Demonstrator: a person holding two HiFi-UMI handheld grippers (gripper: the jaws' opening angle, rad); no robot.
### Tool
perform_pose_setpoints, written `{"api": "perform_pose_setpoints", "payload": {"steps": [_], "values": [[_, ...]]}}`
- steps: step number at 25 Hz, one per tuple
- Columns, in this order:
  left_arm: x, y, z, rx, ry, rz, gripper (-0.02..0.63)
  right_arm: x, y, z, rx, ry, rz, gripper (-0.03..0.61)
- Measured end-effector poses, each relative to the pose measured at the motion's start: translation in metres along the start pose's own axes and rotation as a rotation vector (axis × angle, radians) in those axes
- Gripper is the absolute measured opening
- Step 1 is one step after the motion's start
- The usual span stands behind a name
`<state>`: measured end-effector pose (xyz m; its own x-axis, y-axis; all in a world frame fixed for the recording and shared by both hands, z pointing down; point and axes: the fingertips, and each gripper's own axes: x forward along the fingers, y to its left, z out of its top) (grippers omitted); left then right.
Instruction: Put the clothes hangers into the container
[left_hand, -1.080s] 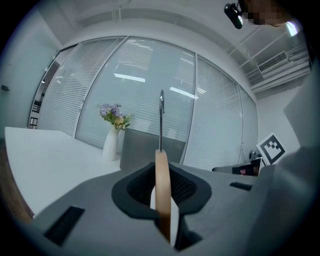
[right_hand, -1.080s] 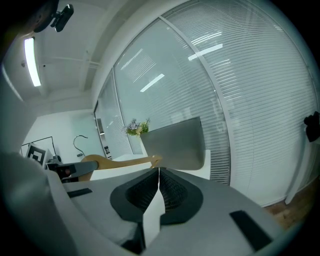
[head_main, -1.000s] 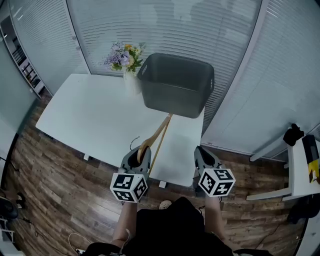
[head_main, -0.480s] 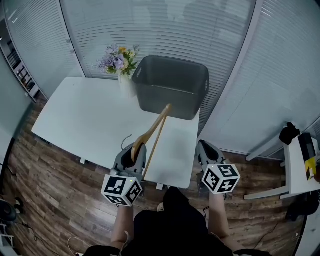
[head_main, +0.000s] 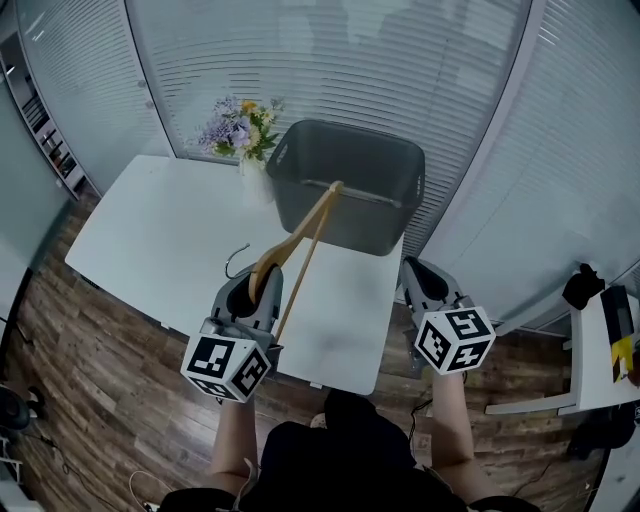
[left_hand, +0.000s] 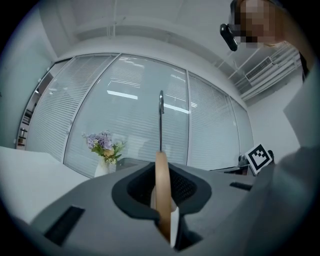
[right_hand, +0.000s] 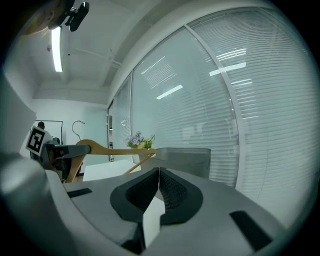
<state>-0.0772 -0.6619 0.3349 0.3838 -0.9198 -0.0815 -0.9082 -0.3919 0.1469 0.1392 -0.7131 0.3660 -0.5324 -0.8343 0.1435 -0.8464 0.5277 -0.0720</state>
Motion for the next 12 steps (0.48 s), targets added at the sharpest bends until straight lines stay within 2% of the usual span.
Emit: {"api": "perform_pose_setpoints", "payload": {"steps": [6,12], "values": [[0.029,0.009,0.020,0.060,0.006,0.009,0.060,0.027,-0.013,0.031,-0.073,-0.018,0.051,0.029],[0.061,0.024,0.034,0.124,0.049,0.003,0.060,0.049,-0.016,0.046,-0.075,-0.023,0.113,0.029]]}}
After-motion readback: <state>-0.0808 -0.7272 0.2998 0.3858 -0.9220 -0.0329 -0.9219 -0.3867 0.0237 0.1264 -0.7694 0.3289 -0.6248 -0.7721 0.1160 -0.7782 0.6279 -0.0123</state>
